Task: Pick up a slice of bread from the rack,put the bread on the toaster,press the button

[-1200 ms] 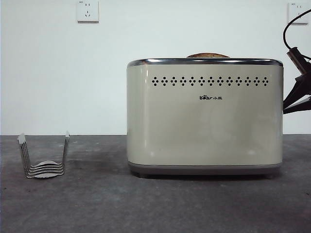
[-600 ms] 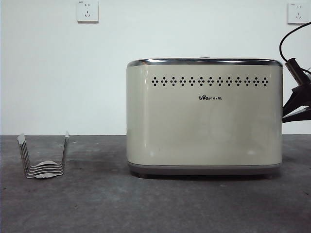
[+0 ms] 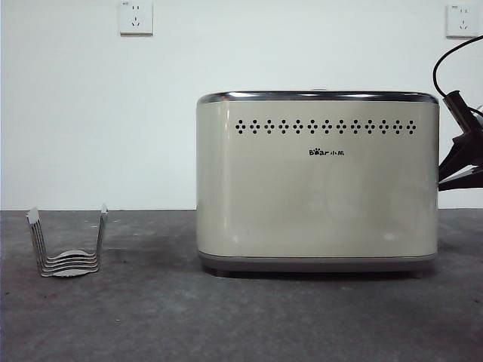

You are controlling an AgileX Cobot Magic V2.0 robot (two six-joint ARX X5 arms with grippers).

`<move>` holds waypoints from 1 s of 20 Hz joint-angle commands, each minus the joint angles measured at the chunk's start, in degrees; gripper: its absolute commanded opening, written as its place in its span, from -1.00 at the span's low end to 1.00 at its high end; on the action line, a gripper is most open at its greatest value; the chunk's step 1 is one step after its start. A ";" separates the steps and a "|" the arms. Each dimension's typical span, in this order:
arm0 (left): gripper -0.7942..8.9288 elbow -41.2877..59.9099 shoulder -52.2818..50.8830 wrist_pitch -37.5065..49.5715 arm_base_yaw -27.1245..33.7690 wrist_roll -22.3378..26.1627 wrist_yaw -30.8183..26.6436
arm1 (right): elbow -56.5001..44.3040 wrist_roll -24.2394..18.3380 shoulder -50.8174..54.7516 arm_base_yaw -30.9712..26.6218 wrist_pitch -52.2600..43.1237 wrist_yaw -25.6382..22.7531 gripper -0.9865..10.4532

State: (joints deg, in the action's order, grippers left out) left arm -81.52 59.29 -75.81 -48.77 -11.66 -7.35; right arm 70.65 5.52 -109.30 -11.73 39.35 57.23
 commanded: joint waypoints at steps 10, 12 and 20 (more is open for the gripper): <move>-0.85 0.28 0.11 0.11 -0.02 -0.35 -0.15 | -2.32 -1.31 1.75 0.42 0.74 -6.21 -0.84; -0.85 0.28 0.11 0.11 -0.02 -0.35 -0.15 | -2.32 -1.33 2.43 0.42 0.76 -6.10 -0.84; -0.85 0.28 0.11 0.11 -0.02 -0.35 -0.15 | -1.25 -1.27 5.84 0.42 0.59 -5.51 -0.84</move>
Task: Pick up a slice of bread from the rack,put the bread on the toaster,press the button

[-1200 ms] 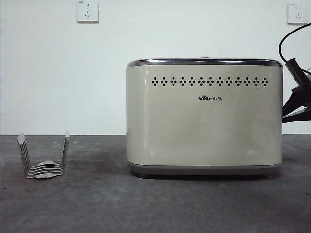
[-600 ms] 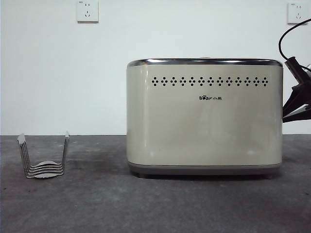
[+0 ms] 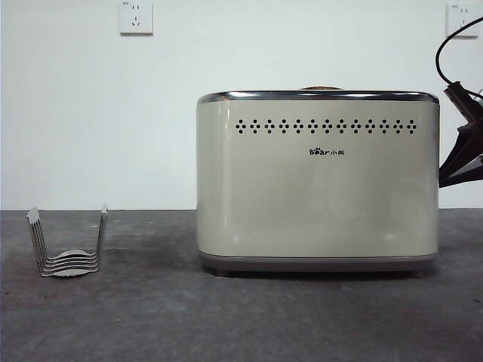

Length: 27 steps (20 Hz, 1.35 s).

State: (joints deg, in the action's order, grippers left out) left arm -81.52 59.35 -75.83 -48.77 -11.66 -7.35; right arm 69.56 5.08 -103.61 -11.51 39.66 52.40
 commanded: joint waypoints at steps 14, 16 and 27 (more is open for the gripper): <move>-0.85 0.28 0.04 0.15 -0.02 -0.35 -0.17 | 8.68 -0.90 10.60 0.28 8.02 1.18 -0.84; -0.85 0.28 0.04 0.15 -0.02 -0.33 -0.15 | 8.68 -0.92 14.78 0.28 9.20 1.16 -0.84; -0.84 0.28 0.15 0.15 -0.02 -0.33 -0.15 | 21.40 -1.40 42.91 0.28 21.31 -24.90 -0.83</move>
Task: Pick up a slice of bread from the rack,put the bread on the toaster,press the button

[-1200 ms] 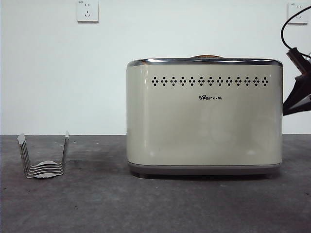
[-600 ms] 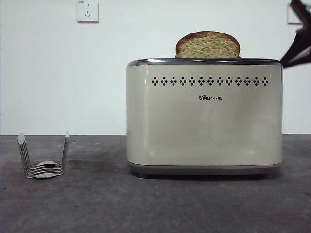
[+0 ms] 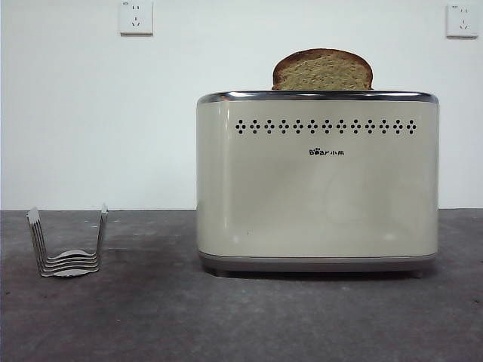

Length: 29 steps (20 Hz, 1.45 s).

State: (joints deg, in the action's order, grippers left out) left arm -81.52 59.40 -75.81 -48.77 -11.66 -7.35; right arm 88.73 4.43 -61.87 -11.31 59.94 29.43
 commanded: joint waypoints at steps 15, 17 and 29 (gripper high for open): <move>-0.84 0.24 -0.52 0.13 2.16 -0.33 -0.15 | 14.73 -0.68 -0.68 0.09 11.87 -11.19 -0.83; -0.84 0.24 -1.33 0.13 4.31 -0.33 -0.13 | 14.73 -0.68 -1.70 0.09 13.77 -11.54 -0.83; -0.84 5.57 -16.63 7.02 27.65 9.20 -7.48 | 14.73 -0.68 -11.91 0.09 18.49 -12.55 -0.83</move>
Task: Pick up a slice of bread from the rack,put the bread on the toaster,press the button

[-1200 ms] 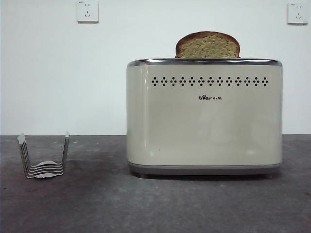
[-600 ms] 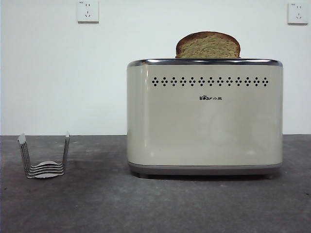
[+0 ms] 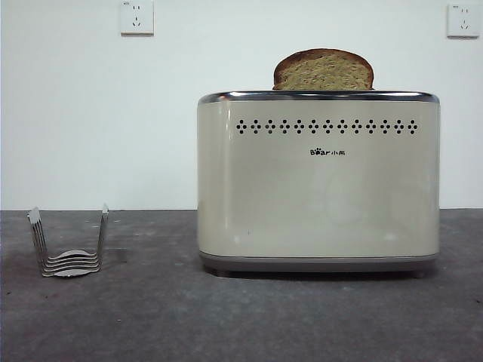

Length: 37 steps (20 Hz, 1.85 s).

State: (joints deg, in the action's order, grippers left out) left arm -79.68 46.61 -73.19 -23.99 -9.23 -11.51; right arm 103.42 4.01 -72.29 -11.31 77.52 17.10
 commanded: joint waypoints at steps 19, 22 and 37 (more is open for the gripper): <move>-0.84 79.25 -45.48 67.56 27.71 8.66 16.00 | 0.04 -0.26 -15.72 0.04 -15.23 -0.24 -0.83; -0.84 79.25 -46.40 66.27 27.36 9.09 15.98 | 0.04 -0.26 -15.74 0.04 -17.99 -0.24 -0.83; -0.84 79.25 -45.83 63.78 25.22 8.17 13.90 | 0.04 -0.26 -15.74 0.04 -19.19 -0.24 -0.83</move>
State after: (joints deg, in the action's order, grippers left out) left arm -1.04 0.75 -9.82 1.32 -0.69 2.26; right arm 103.42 4.01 -87.81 -11.31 58.65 16.91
